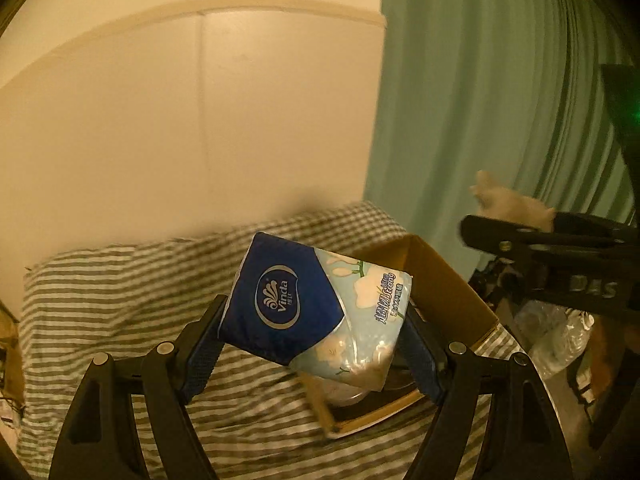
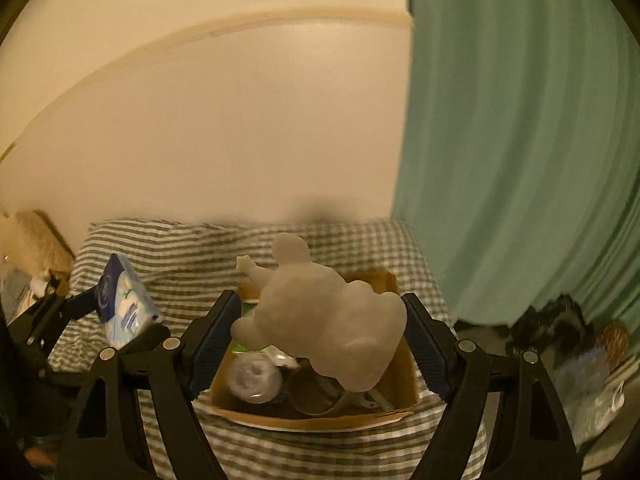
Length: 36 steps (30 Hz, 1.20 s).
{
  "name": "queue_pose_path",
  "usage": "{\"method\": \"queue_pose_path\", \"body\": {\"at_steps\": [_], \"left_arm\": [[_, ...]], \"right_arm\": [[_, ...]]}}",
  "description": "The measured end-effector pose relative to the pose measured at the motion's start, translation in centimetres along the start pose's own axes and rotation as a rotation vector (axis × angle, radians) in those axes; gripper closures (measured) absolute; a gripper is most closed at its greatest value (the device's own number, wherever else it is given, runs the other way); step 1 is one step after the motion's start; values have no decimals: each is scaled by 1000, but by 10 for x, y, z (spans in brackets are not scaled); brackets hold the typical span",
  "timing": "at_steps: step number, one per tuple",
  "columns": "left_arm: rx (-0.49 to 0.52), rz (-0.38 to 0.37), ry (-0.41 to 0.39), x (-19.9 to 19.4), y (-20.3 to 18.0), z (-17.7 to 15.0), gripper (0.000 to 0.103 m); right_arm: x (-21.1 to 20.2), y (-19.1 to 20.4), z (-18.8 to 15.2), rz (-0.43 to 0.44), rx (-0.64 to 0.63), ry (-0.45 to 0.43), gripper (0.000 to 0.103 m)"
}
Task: Organize objects
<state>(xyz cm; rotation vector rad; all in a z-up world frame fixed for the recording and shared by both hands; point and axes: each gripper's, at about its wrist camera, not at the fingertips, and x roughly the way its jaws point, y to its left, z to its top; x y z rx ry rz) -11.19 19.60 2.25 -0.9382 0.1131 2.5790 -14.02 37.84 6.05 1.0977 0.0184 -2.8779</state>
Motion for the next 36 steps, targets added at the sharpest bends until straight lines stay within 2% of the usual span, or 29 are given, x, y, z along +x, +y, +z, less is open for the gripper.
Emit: {"method": "queue_pose_path", "body": {"at_steps": [2,6,10,15,16,17,18,19,21,25,29,36], "left_arm": [[18,-6,23,21,-12,-1,22],[57,0,43,50,-24,-3,22],[34,17,46,71,-26,-2,21],[11,14,54,86,-29,-1,17],[15,18,58,88,-32,-2,15],[27,27,60,86,-33,-2,7],[39,40,55,83,-33,-2,0],[46,52,44,78,-36,-3,0],[53,52,32,70,-32,-5,0],[49,61,3,39,-13,-6,0],[18,87,-32,6,16,-5,0],[-26,199,-121,-78,82,-17,0]], "right_arm": [[19,-14,-4,-2,28,27,23],[64,-40,-16,47,133,63,23],[96,-49,-33,49,150,103,23],[104,-60,-49,73,199,103,22],[103,-61,-50,69,198,96,22],[99,-61,-50,63,198,86,21],[95,-61,-48,54,204,67,15],[93,-63,-45,51,210,49,6],[79,-65,-42,50,224,2,2],[47,-62,-37,43,225,-51,0],[17,-60,-50,25,243,-95,0],[-25,-18,-65,39,179,-131,0]]}}
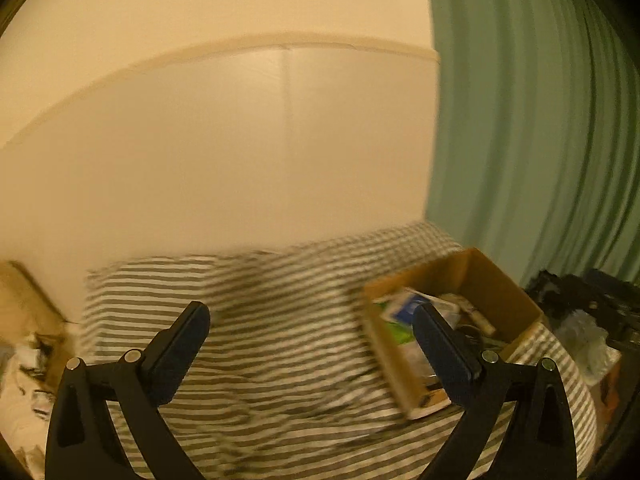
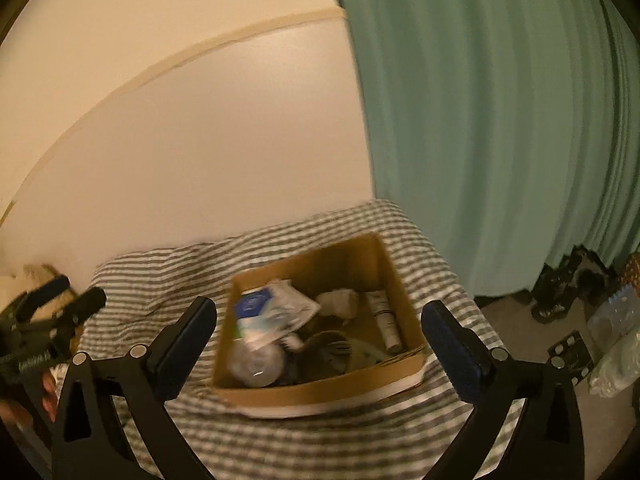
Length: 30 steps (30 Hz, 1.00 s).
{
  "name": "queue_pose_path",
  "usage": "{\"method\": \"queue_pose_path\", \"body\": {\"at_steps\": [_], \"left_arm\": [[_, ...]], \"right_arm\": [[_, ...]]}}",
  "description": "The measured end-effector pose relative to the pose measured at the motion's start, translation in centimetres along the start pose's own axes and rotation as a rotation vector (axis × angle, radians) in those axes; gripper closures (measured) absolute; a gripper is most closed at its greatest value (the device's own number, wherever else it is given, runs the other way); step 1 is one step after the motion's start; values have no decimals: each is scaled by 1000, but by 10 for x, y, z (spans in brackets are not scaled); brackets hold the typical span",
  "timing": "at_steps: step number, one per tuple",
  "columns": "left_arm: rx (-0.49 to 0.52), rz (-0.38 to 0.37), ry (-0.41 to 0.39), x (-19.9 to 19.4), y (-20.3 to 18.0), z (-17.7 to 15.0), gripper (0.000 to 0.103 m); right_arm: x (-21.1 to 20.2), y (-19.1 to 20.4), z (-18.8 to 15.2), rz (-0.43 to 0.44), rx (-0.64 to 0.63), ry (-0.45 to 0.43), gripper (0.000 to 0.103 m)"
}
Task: Organize objects
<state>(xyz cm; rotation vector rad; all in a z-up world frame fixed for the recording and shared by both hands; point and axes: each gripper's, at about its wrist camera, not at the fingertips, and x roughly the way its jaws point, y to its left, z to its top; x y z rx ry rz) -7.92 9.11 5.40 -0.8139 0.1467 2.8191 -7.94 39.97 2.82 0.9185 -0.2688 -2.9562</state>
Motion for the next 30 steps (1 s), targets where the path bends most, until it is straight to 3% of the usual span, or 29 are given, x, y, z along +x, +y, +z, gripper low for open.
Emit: {"method": "queue_pose_path", "body": {"at_steps": [6,13,18,24,30], "left_arm": [[-73,31,-60,-47,48,0,0],[-127,99,-95,-67,81,-16,0],[-183,99,-109,-58,90,-33,0],[-121,152,-90,-36,81,-56,0],[-158,108,-87,-21,66,-68,0]], "right_arm": [[-48,59,-2,-3,-140,-106,0],[-59,103,-12,-3,-214,-112,0],[-44,123,-9,19,-239,-149,0],[-13,126,-40,-17,-241,-211,0],[18,115,-61,-45,-278,-133,0]]}}
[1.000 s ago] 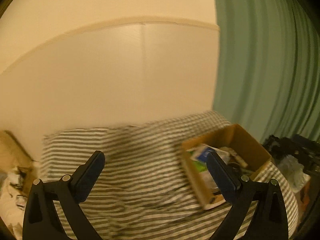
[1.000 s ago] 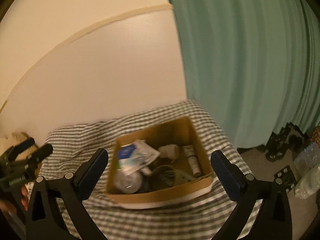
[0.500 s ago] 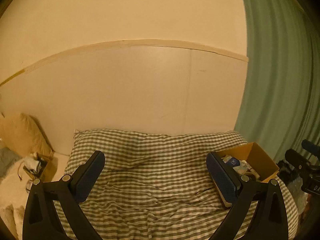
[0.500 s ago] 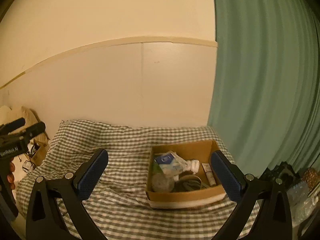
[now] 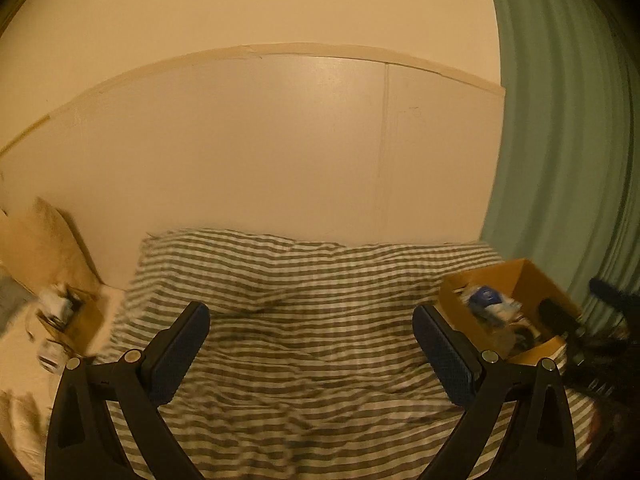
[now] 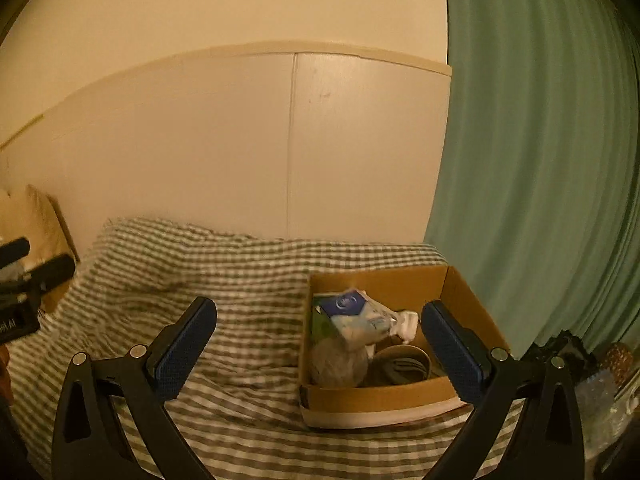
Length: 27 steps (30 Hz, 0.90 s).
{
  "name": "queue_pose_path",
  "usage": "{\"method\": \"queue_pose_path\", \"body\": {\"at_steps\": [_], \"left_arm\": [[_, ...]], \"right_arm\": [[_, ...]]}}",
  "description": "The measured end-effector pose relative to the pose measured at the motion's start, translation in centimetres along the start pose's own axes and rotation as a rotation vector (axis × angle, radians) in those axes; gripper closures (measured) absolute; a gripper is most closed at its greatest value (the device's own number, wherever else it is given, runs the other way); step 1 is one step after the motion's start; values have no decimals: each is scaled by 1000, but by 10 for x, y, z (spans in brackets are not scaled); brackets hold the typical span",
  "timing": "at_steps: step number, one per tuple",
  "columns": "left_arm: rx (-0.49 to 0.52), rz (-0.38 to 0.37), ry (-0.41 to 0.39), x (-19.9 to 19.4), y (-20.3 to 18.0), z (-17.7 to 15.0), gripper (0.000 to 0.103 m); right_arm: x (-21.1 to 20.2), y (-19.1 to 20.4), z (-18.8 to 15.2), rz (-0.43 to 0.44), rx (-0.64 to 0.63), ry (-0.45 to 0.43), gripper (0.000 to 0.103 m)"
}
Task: Organize objects
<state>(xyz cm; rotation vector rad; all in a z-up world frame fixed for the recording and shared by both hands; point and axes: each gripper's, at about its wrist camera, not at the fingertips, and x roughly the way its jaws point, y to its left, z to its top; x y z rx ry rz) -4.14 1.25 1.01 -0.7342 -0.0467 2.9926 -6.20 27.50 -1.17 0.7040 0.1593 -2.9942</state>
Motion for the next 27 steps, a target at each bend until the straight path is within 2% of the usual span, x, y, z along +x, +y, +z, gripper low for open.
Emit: {"method": "queue_pose_path", "body": {"at_steps": [6,14,27], "left_arm": [[40,29,-8,1,-15,-5,0],[34,56,12,3,-8,-7,0],[18,52,4,2,-1,-8,0]], "right_arm": [[0,-2,-4,29,-18,16,0],[0,-4,-6,34,2,26,0],[-1,0,-6,24,-7,38,0]]}}
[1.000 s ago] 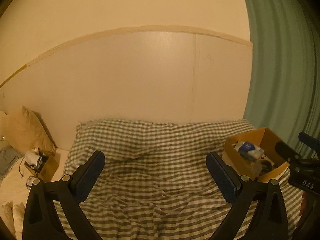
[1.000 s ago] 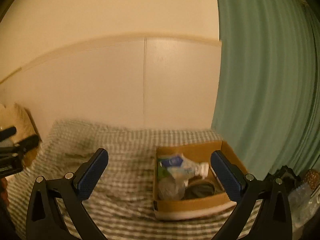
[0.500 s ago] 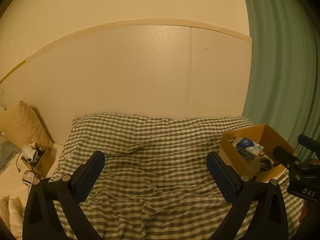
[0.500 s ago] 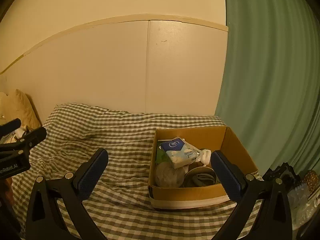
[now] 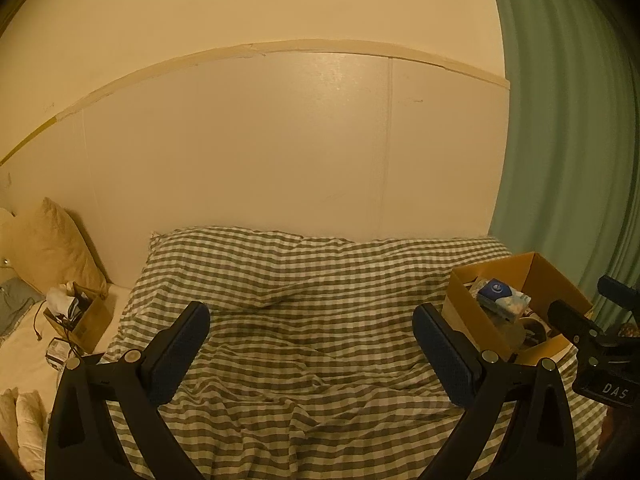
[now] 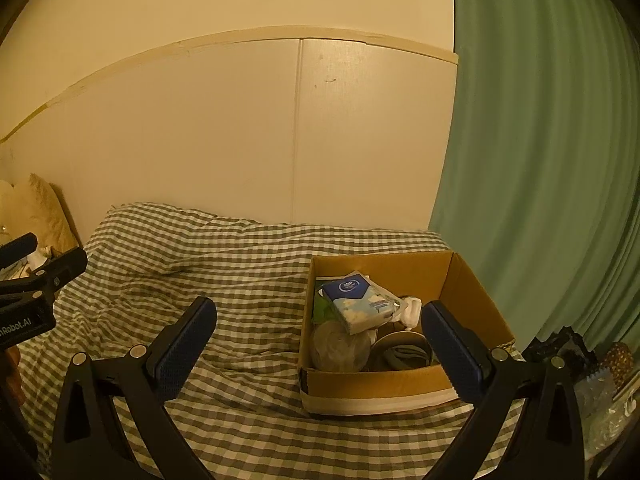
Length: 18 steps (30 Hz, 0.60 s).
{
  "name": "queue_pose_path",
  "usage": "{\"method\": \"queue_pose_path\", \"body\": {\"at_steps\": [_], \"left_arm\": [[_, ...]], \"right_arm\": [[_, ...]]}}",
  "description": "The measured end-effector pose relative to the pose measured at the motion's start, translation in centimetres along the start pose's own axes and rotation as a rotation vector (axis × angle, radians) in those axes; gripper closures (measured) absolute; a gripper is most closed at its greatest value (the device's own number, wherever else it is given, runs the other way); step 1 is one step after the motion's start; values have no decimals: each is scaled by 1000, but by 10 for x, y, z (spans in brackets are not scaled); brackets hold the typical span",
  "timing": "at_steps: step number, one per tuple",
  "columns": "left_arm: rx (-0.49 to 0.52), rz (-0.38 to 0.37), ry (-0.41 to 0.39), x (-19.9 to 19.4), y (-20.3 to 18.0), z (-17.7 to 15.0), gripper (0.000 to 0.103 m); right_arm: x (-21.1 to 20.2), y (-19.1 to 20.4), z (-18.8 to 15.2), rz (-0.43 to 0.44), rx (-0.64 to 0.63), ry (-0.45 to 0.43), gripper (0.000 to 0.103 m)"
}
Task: Organize objects
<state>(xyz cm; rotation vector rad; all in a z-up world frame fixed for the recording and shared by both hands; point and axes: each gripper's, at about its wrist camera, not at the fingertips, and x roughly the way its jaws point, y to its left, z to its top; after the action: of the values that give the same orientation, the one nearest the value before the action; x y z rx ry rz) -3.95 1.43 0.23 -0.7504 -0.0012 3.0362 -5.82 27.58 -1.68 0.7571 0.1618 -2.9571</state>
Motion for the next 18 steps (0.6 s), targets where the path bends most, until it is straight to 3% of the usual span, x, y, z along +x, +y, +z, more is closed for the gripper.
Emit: {"method": "queue_pose_path", "body": {"at_steps": [18], "left_arm": [[21,-10,30,4,-13,-6,0]], "right_arm": [[2,-2,-1,-7,-10,7,0]]}}
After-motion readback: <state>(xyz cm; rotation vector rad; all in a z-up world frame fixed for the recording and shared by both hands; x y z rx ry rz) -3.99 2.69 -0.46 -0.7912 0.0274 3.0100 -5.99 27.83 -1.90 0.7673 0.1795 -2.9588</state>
